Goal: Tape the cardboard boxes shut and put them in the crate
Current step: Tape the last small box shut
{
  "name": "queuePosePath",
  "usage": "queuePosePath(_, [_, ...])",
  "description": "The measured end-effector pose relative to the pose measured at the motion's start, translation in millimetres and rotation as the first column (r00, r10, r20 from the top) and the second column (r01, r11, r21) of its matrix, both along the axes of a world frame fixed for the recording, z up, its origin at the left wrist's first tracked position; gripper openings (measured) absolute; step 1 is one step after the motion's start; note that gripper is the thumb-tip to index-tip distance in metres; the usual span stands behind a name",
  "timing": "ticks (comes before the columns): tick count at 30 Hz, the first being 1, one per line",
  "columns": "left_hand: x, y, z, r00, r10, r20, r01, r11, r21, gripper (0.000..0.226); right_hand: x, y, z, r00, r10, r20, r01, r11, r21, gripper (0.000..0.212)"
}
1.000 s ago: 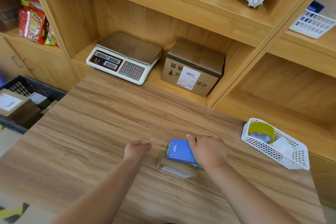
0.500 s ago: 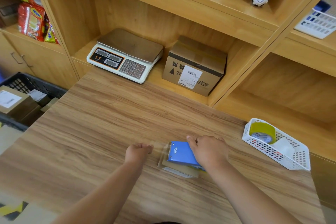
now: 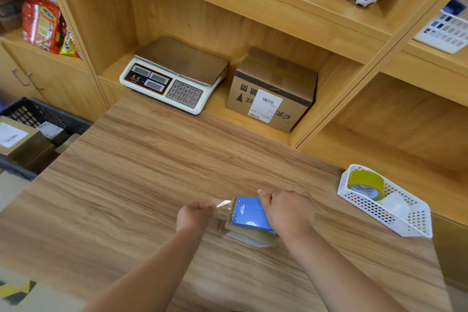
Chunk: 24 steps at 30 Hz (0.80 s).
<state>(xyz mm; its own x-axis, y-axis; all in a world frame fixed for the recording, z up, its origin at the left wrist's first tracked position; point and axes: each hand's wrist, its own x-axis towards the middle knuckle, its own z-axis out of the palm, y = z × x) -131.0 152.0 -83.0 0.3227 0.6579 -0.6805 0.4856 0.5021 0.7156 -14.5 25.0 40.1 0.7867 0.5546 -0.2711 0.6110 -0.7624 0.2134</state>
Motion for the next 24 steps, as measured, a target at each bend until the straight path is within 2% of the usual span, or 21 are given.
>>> queuePosePath(4, [4.4,-5.2,2.2,0.965,-0.211,-0.158,0.230,0.967,0.110,0.006,-0.3,-1.4,0.3,1.000,-0.002,0.009,0.002,1.000,0.010,0.061])
queuePosePath(7, [7.8,-11.9,5.8,0.935,-0.291,-0.201,0.320,0.939,0.129,0.010,-0.2,-1.9,-0.7,1.000,-0.007,0.021,0.006,1.000,0.015,0.060])
queuePosePath(15, [11.6,-15.3,1.2,0.899,-0.356,-0.254,0.411,0.886,0.214,0.016,2.5,-1.4,-3.4,1.000,-0.020,-0.003,0.020,1.000,0.017,0.060])
queuePosePath(19, [12.4,-18.1,-0.8,0.879,-0.379,-0.289,0.464,0.818,0.340,0.011,2.1,-0.4,-2.9,1.000,-0.019,0.001,0.019,1.000,0.012,0.060])
queuePosePath(22, [13.7,-20.0,1.5,0.895,-0.360,-0.264,0.442,0.802,0.403,0.009,1.6,-0.8,-2.3,1.000,-0.030,0.000,0.030,0.999,0.018,0.059])
queuePosePath(24, [13.4,-18.9,3.8,0.886,-0.362,-0.290,0.456,0.790,0.410,0.028,0.9,-0.8,-2.0,0.999,-0.039,-0.003,0.039,0.999,0.020,0.059])
